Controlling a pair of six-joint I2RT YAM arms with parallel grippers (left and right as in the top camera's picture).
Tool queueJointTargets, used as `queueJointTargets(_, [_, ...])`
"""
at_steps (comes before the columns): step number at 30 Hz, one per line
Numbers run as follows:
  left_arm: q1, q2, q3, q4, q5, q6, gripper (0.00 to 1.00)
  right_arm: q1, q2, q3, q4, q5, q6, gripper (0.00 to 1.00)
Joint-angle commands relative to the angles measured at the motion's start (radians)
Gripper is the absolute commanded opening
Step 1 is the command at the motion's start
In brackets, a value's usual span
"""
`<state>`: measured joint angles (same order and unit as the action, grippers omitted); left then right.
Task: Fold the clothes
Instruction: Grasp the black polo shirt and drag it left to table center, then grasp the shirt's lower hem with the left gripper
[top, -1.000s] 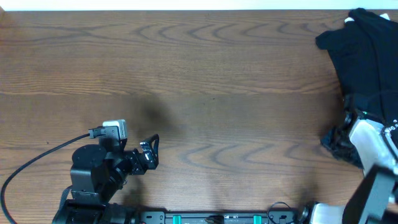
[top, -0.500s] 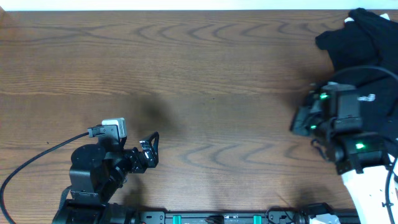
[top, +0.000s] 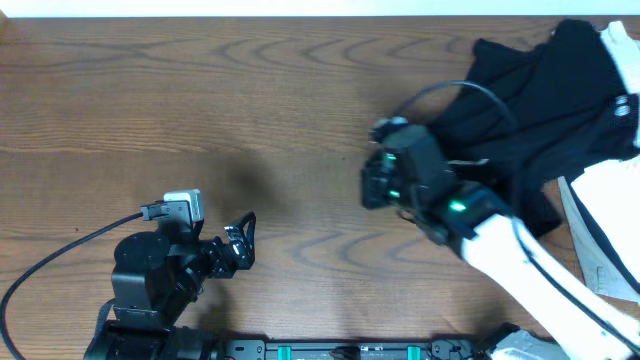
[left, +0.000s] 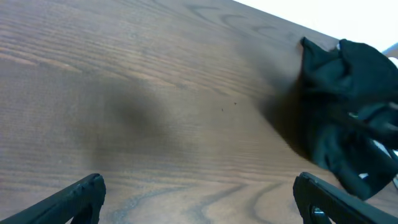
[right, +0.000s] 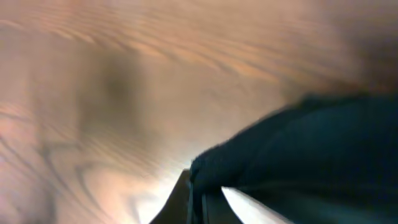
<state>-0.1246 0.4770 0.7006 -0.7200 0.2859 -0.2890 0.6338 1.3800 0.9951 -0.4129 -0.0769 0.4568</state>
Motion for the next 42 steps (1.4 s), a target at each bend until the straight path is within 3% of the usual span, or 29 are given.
queueJointTargets(1, [0.004, 0.003, 0.018, 0.003, 0.009, -0.004, 0.98, 0.055, 0.087, 0.005, 0.148, -0.025, 0.022, 0.01])
queueJointTargets(6, [0.004, 0.003, 0.018, 0.003, 0.009, -0.004, 0.98, 0.082, 0.193, 0.005, 0.522, 0.005, 0.029, 0.02])
queueJointTargets(7, [0.004, 0.003, 0.018, 0.003, 0.009, -0.004, 0.98, 0.082, 0.198, 0.005, 0.557, 0.031, 0.04, 0.08])
queueJointTargets(10, [0.004, 0.003, 0.018, 0.003, 0.009, -0.004, 0.98, 0.069, 0.194, 0.006, 0.575, 0.131, 0.055, 0.33])
queueJointTargets(15, [0.004, 0.003, 0.018, -0.001, 0.01, -0.004, 0.98, -0.008, 0.154, 0.006, 0.418, 0.156, 0.034, 0.96])
queueJointTargets(16, [0.004, 0.004, 0.018, -0.001, 0.01, -0.004, 0.98, -0.033, 0.136, 0.006, 0.364, 0.156, 0.023, 0.99])
queueJointTargets(23, [0.003, 0.036, 0.018, 0.002, 0.014, -0.054, 0.98, -0.217, -0.051, 0.006, -0.003, 0.238, -0.075, 0.99])
queueJointTargets(29, [-0.048, 0.192, 0.018, 0.05, 0.022, -0.092, 0.98, -0.35, -0.247, 0.006, -0.304, 0.238, -0.182, 0.99])
queueJointTargets(36, [-0.292, 0.475, 0.019, 0.245, 0.016, -0.127, 0.98, -0.499, -0.38, 0.006, -0.55, 0.238, -0.15, 0.99])
queueJointTargets(42, [-0.497, 0.721, 0.019, 0.379, 0.01, -0.328, 0.98, -0.596, -0.399, 0.006, -0.61, 0.215, -0.132, 0.99])
